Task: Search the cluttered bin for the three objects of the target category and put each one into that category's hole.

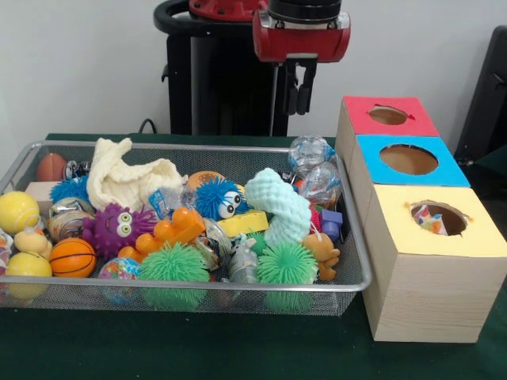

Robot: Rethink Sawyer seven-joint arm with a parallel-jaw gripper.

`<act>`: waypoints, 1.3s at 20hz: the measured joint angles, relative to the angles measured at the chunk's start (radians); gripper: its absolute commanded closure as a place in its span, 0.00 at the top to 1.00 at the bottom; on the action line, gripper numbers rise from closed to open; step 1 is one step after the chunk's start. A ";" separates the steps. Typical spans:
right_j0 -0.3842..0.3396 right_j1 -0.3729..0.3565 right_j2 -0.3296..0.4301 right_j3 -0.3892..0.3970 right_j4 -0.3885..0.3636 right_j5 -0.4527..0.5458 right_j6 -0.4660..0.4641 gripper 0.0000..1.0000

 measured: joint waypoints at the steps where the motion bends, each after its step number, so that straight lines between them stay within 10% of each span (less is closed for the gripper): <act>1: 0.000 0.004 -0.002 -0.004 0.000 0.000 0.000 0.00; 16: -0.081 0.145 -0.008 -0.192 -0.004 0.000 0.000 0.00; 26: -0.209 0.127 0.007 -0.175 -0.008 0.000 -0.003 0.00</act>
